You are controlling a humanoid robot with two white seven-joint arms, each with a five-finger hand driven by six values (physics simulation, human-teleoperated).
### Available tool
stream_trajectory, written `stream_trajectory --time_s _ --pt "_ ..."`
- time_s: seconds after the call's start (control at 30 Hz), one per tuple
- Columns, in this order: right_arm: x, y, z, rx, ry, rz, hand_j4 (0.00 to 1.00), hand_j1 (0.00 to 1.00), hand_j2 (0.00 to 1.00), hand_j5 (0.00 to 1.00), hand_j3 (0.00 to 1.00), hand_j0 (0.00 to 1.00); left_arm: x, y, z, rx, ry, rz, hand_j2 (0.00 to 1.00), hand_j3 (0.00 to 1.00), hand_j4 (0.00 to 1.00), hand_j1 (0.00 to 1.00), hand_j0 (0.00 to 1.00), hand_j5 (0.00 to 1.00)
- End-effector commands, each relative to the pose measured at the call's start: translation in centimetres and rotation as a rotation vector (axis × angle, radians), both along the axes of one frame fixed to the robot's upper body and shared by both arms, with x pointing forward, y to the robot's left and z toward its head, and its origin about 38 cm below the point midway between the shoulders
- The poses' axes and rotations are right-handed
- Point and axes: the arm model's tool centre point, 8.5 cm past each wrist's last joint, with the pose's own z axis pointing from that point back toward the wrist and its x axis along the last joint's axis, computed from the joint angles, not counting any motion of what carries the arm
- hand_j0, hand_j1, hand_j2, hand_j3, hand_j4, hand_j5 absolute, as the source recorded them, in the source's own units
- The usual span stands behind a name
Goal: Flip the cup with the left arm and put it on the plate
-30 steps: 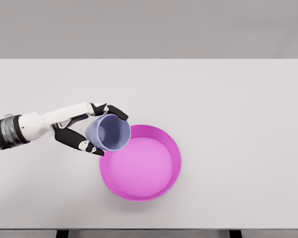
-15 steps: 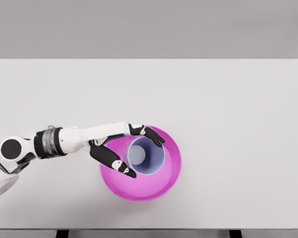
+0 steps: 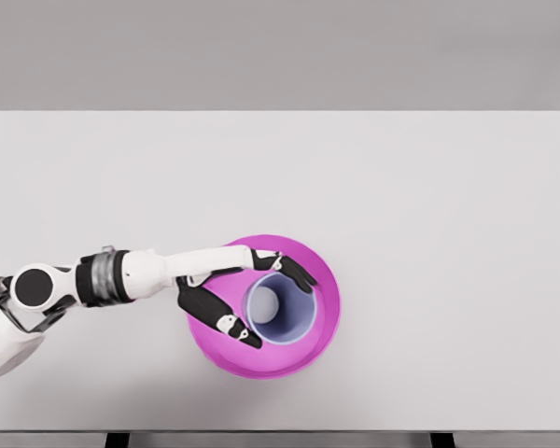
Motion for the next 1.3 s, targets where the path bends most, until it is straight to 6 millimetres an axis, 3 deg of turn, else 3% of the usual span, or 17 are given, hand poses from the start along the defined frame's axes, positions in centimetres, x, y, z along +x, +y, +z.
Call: stream_trajectory --time_s 0.0,0.57,0.87,1.27 --pt "0.0 0.0 0.0 0.0 0.0 0.0 1.0 1.0 1.0 1.0 1.0 1.0 0.5 0.6 -0.6 0.018 0.013 0.023 0.75 0.75 0.75 0.75 0.75 0.75" --pt "0.0 0.0 0.0 0.0 0.0 0.0 1.0 1.0 1.0 1.0 1.0 1.0 -0.2 -0.1 -2.4 0.043 0.06 -0.001 0.78 0.78 0.78 0.78 0.78 0.78" --pt "0.0 0.0 0.0 0.0 0.0 0.0 1.0 1.0 1.0 1.0 1.0 1.0 0.9 0.7 -2.9 0.064 0.064 0.032 0.79 0.79 0.79 0.79 0.79 0.79" --pt "0.0 0.0 0.0 0.0 0.0 0.0 1.0 1.0 1.0 1.0 1.0 1.0 0.7 0.6 -3.0 0.068 0.06 0.027 0.9 0.9 0.9 0.9 0.9 0.9"
